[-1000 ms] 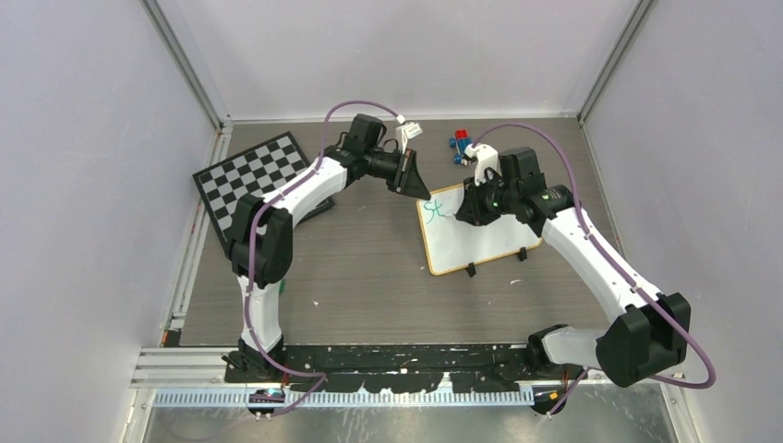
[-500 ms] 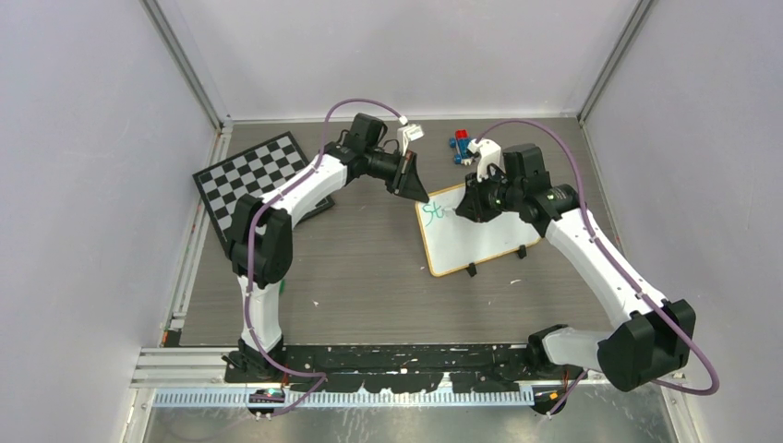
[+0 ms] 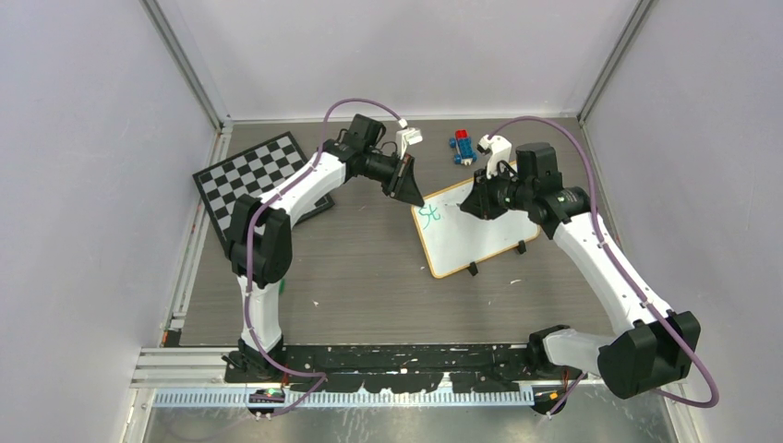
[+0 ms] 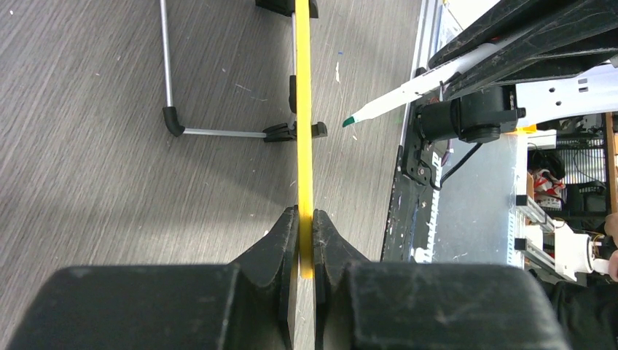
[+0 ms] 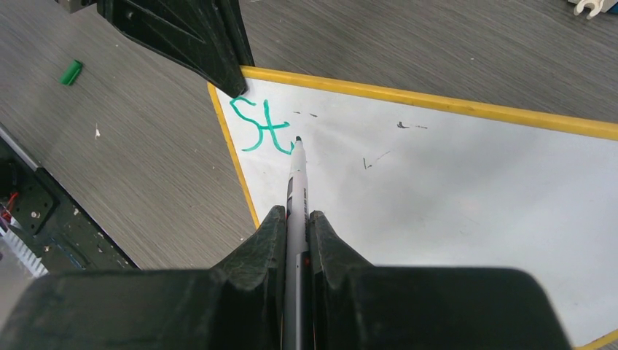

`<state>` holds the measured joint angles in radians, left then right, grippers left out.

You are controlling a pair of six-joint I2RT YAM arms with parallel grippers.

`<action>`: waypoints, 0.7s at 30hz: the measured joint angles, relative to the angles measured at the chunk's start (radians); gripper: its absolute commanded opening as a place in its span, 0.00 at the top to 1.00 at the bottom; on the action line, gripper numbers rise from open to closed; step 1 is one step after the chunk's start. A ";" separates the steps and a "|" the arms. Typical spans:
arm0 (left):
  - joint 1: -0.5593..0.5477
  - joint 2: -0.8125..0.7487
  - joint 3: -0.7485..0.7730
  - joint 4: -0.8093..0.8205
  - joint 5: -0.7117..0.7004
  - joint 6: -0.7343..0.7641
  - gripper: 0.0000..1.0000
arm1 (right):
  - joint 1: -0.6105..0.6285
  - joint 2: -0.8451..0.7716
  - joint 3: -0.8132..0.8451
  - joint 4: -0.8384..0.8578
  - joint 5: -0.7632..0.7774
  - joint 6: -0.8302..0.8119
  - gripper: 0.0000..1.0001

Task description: Write a sentence on the whiteboard

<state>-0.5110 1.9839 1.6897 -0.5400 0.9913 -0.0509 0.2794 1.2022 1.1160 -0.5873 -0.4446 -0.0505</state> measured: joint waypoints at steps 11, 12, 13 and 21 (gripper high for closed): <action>-0.001 0.002 0.007 -0.012 0.000 0.007 1.00 | 0.001 0.000 -0.004 0.038 -0.001 0.001 1.00; -0.001 0.002 0.008 -0.012 0.000 0.007 1.00 | 0.003 0.000 -0.004 0.039 0.002 0.001 1.00; -0.002 0.002 0.008 -0.012 0.000 0.007 1.00 | 0.004 0.000 -0.004 0.041 0.005 0.001 1.00; -0.005 0.002 0.010 -0.012 0.003 0.007 1.00 | 0.028 0.008 -0.004 0.041 0.018 0.000 1.00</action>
<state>-0.5159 1.9858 1.6997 -0.5518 0.9939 -0.0437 0.3073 1.2106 1.1122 -0.5465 -0.4263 -0.0505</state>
